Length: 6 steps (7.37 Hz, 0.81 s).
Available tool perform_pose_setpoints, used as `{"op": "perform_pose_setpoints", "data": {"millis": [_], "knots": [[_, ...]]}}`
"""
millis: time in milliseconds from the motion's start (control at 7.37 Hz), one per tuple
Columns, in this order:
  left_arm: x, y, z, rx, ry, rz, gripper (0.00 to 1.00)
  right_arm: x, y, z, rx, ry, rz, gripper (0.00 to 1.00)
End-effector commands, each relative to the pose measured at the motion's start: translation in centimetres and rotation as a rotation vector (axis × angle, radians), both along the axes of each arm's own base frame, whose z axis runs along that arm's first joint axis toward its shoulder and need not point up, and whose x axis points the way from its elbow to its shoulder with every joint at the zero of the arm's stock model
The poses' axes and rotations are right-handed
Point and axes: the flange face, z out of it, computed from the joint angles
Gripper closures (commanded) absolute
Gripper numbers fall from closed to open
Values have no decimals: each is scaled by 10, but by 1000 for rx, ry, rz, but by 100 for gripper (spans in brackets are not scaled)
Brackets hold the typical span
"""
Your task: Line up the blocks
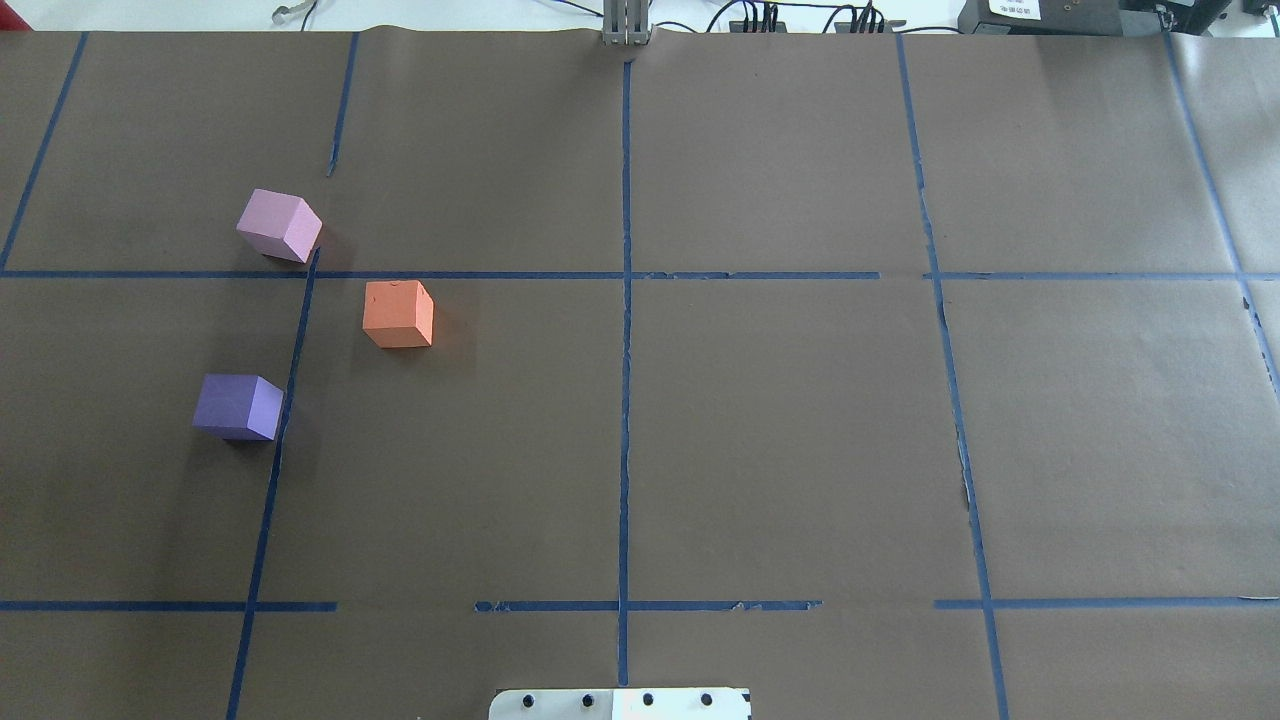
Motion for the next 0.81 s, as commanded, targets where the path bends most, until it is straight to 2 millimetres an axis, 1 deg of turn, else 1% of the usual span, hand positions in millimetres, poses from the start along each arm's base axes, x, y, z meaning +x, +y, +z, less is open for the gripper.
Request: {"op": "perform_pose_setpoints", "data": {"millis": [0,543,679], "knots": [[0,0,-3,4,0,-1,0,0,0,0,1,0,0,0],[1,-1,-8,10,8,-2,0,0,0,-1,2,0,-1,0],[0,-8,-27,35,5,-10,0,0,0,0,0,0,0,0]]}}
